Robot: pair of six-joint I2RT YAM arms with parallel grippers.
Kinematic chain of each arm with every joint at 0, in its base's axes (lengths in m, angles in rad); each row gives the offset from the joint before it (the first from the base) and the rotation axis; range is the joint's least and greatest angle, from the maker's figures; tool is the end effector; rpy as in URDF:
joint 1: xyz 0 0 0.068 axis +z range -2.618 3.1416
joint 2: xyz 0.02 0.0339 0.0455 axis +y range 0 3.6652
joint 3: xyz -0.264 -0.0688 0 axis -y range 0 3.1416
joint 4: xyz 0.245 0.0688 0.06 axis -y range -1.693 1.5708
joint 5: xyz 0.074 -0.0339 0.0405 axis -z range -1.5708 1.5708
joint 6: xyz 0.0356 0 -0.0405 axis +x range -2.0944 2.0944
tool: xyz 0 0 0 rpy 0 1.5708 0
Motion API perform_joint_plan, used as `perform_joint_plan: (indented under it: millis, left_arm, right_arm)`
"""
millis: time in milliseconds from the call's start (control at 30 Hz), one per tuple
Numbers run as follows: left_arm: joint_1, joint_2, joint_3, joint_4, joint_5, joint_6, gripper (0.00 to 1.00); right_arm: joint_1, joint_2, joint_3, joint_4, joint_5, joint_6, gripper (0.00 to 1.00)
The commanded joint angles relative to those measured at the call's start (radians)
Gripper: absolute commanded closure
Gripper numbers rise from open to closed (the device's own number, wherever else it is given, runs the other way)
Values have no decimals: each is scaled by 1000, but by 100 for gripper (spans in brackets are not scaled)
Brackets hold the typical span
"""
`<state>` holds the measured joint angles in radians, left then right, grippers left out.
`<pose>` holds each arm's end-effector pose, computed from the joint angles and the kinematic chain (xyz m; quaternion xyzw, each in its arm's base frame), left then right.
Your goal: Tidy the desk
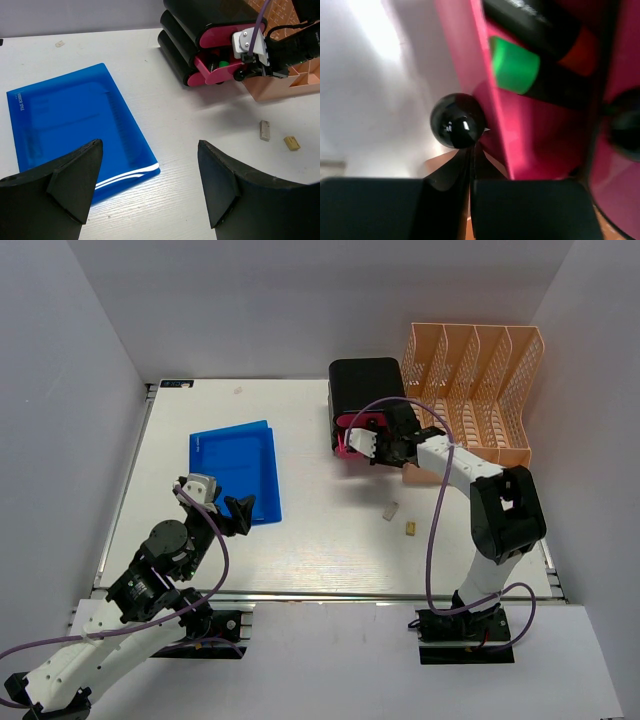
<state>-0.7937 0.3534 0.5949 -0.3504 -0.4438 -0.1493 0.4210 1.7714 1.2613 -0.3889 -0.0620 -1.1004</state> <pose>0.0820 -0.0616 0.3102 0.0906 0.7354 -0.1498 0.6546 0.3495 0.1589 0.2192 -0.6580 0.6765 -0.0822 0.3204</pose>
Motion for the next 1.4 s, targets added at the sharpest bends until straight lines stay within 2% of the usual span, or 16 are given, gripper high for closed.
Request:
perform_joint_plan:
  millis: [0,133,333,467,767,900,1000,1033,1133,1167,1200,1233,1267,1300,1333,1367]
  left_arm:
    - [5,-1,-12,17,10,8,14]
    - [5,-1,-12,18,10,11,14]
    - [5,1,-14,19,7,11,14]
    - [5,1,-14,19,7,11,14]
    - [5,9,-15,19,7,11,14]
    - [5,12,-14,19,7,11,14]
    - [5,12,-15,19,11,11,14]
    - [5,13,-17,21,17,11,14]
    - [5,22,-18,31,51,17,14]
    - [5,36,-20,39,66,22,14]
    - [5,44,-24,45,89,25,14]
    - [5,54,-27,56,138,31,13]
    - [5,88,-38,83,166,31,13]
    - [5,110,-43,100,192,28,11]
    - [5,134,-47,147,250,11,9]
    - [5,163,-55,181,278,2,9]
  right_arm:
    - [-1,-15,-13,175,39,34,100]
    - [1,-17,-26,261,57,46,100]
    - [1,16,0,292,57,66,100]
    - [4,26,9,376,109,99,100]
    - [2,62,47,432,136,134,100]
    - [4,43,36,391,117,148,100]
    - [2,-56,-22,302,73,191,100]
    - [2,-135,-42,288,-6,206,100]
    - [-2,-258,-112,220,-114,284,100]
    - [-2,-353,-134,217,-133,304,100]
    - [-4,-398,-161,225,-145,360,97]
    - [-2,-493,-219,257,-168,391,85]
    - [-5,-538,-255,281,-170,427,49]
    - [-5,-581,-292,315,-165,533,22]
    - [-5,-658,-366,376,-130,604,11]
    - [-7,-691,-400,422,-118,655,11]
